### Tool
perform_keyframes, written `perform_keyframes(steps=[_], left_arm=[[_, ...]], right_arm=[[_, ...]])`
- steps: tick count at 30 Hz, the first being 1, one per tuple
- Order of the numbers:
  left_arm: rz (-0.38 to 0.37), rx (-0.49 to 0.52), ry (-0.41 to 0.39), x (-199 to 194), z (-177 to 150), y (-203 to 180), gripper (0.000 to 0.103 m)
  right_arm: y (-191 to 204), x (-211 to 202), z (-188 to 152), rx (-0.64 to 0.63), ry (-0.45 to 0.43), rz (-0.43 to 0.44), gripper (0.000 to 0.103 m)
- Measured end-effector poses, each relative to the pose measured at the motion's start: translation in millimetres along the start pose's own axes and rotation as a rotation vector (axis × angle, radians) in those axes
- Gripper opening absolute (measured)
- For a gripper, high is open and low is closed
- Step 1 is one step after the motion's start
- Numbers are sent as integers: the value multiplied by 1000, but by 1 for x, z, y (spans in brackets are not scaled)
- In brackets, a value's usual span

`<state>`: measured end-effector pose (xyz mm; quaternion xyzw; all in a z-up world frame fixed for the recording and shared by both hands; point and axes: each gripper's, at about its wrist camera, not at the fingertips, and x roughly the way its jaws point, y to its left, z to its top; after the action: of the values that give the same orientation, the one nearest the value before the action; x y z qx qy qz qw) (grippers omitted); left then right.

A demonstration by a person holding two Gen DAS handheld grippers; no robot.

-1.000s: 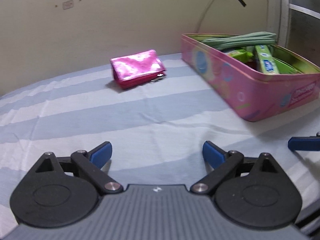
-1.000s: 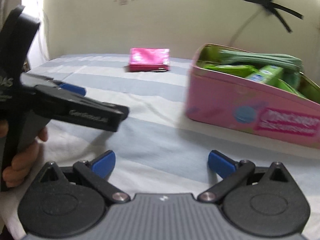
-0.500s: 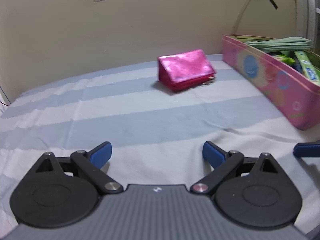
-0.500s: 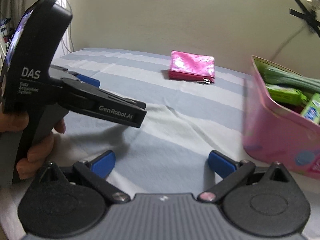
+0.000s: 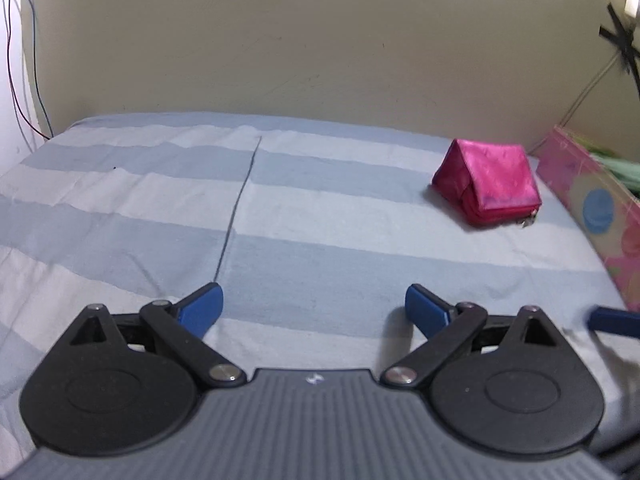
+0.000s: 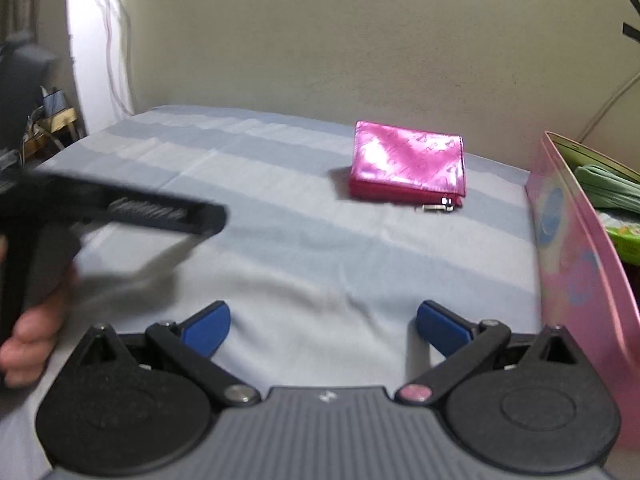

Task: Organize objects
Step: 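Move the right gripper to the pink purse and close on it, then lift the pink purse with the right gripper toward the pink tin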

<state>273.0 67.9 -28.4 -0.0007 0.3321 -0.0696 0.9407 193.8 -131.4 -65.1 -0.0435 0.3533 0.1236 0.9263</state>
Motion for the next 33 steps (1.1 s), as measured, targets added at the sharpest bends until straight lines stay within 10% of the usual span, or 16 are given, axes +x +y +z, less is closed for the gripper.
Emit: perform_keyframes(steps=[9,21,25,33], left_arm=[[-21,-27,-6,0,-1,-1,99],[-58,-81,-7,-2,2,10,97],[-65,-108,-21,-4,3,15,90],[-48,-146,-94,-13,5,24,90]], right_arm=[[-40,37,51,135,-128,-119,103],[-97,86,84,432,-161,-22,100],[-102,82,75,491,-139,111,41],[-70,62,57,346,-112,213,14]])
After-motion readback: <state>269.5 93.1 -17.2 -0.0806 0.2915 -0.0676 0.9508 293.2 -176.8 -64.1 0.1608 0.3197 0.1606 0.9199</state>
